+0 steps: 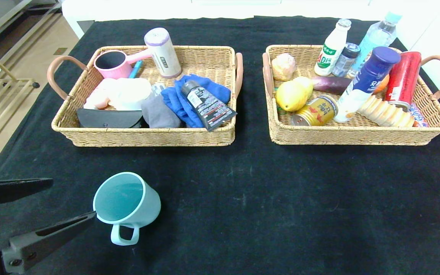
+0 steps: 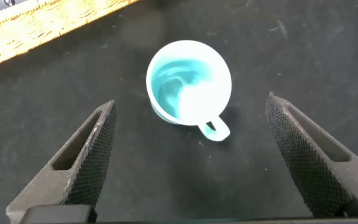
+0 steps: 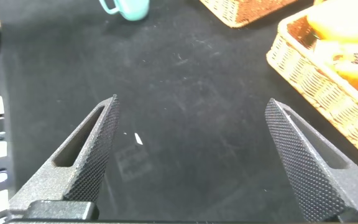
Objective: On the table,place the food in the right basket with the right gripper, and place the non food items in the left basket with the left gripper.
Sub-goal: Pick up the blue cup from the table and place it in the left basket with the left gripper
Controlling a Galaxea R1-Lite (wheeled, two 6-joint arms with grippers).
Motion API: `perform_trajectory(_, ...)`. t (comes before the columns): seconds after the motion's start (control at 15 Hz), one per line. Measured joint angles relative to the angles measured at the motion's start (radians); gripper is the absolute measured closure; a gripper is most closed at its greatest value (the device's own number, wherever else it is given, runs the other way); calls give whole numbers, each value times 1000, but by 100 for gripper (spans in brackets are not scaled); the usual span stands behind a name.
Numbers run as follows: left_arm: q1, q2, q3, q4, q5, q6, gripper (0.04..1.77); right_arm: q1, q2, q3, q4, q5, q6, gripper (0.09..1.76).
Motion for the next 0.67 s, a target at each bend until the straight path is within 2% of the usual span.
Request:
perform_trajectory(0.4,36,43,-19,-6,28,12,9,-20,13,-55,-44,-7,174,15)
perform_trajectory(0.67,55,59,-29,-6,30,21,9,-42,53,-60,-109,-77,193,15)
